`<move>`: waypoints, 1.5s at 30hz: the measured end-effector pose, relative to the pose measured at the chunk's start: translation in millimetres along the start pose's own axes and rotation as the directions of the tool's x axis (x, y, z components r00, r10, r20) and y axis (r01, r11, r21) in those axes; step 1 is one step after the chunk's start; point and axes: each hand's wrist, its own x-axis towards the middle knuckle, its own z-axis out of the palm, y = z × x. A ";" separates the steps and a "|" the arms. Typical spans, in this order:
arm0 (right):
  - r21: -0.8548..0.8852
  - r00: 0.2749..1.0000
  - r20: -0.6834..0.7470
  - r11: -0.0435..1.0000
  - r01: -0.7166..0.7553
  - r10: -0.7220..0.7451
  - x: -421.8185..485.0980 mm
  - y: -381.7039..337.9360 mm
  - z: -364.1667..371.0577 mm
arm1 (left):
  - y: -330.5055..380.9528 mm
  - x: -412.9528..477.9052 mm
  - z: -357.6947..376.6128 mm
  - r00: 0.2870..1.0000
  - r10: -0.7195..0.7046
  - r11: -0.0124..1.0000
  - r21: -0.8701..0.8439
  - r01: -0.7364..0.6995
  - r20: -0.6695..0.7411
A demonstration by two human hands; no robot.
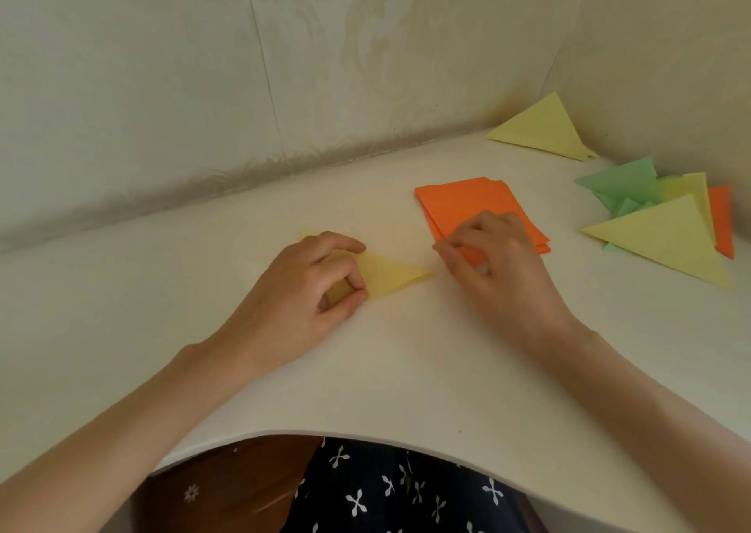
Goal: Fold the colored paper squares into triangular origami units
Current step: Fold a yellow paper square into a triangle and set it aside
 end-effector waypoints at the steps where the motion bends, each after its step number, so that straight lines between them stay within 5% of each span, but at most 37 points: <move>1: -0.030 1.000 0.008 0.999 -0.017 0.017 -0.6 1.2 0.2 | -2.1 0.8 1.2 1.000 -0.017 1.000 0.001 0.017 0.007; 7: -0.067 0.987 0.162 0.998 0.020 -0.009 -4.0 -12.8 13.3 | 0.6 1.4 -1.9 0.983 -0.140 0.990 -0.003 0.141 0.115; 15: 0.403 0.950 0.249 0.872 -0.278 0.188 -0.2 -22.7 1.3 | 13.2 27.3 -18.3 0.971 -0.178 0.981 0.111 0.161 0.163; 21: 0.255 0.948 0.316 0.965 -0.058 -0.027 10.4 -29.4 -22.2 | 33.7 52.5 -31.7 0.961 -0.107 0.987 -0.090 0.134 0.255; 30: 0.340 0.944 0.316 0.940 -0.023 -0.091 13.8 -16.0 -54.2 | 29.4 53.1 -59.6 0.927 -0.044 0.941 -0.295 0.163 0.372; 36: 0.401 0.939 0.334 0.914 -0.065 -0.079 13.0 -11.9 -60.3 | 18.1 54.2 -82.5 0.907 -0.115 0.949 -0.224 0.221 0.405; 45: 0.347 0.922 0.385 0.931 -0.114 -0.030 22.6 -30.5 -73.4 | 41.6 72.2 -58.4 0.956 0.027 0.997 -0.079 -0.004 0.292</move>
